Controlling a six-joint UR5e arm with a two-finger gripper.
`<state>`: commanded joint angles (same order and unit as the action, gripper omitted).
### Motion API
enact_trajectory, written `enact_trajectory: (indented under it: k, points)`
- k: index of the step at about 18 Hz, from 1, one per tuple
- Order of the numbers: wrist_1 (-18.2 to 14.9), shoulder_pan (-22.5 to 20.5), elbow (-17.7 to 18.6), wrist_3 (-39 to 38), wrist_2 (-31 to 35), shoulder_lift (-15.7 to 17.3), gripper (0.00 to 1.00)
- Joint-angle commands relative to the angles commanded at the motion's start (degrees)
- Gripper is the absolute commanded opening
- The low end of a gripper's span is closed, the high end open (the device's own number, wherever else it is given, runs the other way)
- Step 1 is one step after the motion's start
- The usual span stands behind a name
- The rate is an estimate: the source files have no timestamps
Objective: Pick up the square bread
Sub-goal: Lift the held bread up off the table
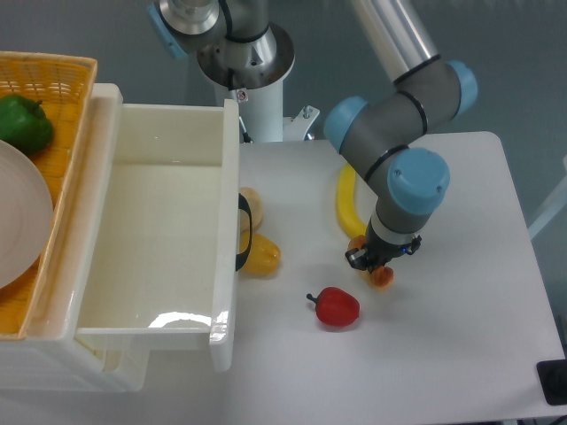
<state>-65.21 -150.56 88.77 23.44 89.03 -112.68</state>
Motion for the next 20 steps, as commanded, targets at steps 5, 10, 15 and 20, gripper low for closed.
enact_trajectory:
  k: [5,10,15,20]
  points:
    - [0.09,1.93,-1.23,3.98,0.09,3.17,0.21]
    - [0.09,4.22,-0.97,10.63,4.13,5.63,0.22]
    - [-0.44,4.39,-0.09,16.45,4.57,6.51,0.22]
    - [-0.44,4.66,1.49,20.31,4.66,7.74,0.22]
